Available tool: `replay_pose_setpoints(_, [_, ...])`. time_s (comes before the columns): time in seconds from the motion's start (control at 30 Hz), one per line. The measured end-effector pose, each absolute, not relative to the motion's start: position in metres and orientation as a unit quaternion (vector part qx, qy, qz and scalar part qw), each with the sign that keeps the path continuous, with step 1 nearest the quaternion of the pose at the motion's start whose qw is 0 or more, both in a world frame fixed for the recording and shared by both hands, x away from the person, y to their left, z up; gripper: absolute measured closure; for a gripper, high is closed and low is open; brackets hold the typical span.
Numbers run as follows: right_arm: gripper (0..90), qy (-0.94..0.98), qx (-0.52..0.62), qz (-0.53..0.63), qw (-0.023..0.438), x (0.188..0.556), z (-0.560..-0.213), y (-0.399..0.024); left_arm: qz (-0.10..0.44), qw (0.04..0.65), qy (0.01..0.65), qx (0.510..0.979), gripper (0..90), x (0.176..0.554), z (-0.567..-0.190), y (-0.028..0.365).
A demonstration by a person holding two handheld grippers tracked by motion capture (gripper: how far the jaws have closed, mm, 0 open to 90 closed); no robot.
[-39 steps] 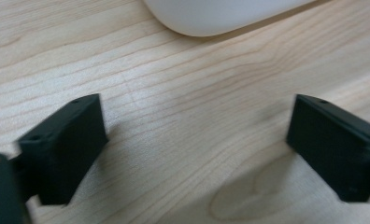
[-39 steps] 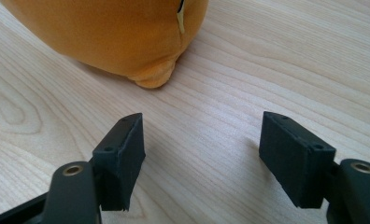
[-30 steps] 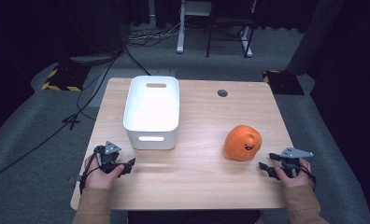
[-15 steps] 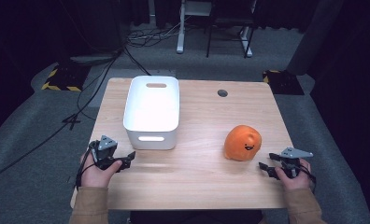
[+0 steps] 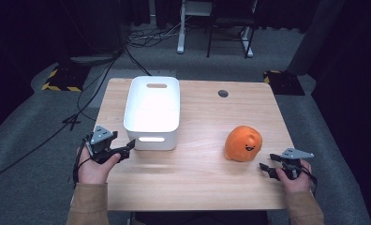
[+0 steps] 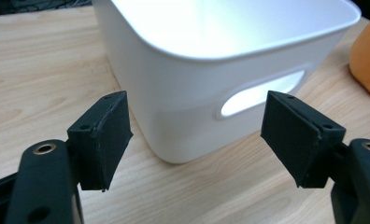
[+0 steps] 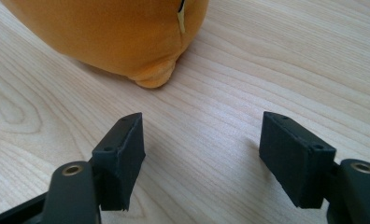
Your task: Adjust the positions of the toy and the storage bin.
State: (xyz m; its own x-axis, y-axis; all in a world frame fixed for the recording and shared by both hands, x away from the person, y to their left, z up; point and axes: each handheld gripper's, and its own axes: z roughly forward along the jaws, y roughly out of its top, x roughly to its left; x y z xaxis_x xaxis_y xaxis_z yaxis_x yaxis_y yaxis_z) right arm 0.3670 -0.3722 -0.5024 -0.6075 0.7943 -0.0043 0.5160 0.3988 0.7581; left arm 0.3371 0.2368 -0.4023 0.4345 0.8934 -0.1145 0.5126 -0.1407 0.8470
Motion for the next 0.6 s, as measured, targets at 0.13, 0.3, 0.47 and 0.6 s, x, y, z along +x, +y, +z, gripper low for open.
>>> replay_pose_setpoints(0.13, [31.5,0.815,0.402,0.373,0.186,0.367,-0.502,-0.372,0.222,0.458,0.481,0.713,25.0,0.338,-0.392,0.236])
replay_pose_setpoints(0.3, [31.6,0.815,0.402,0.373,0.186,0.367,-0.502,-0.372,0.223,0.467,0.487,0.704,26.0,0.346,-0.387,0.237])
replay_pose_setpoints(0.47, [31.6,0.815,0.402,0.373,0.186,0.367,-0.502,-0.372,0.225,0.48,0.49,0.692,26.3,0.355,-0.381,0.236])
replay_pose_setpoints(0.6, [31.5,0.816,0.402,0.373,0.186,0.367,-0.502,-0.372,0.235,0.49,0.496,0.677,26.7,0.365,-0.382,0.237])
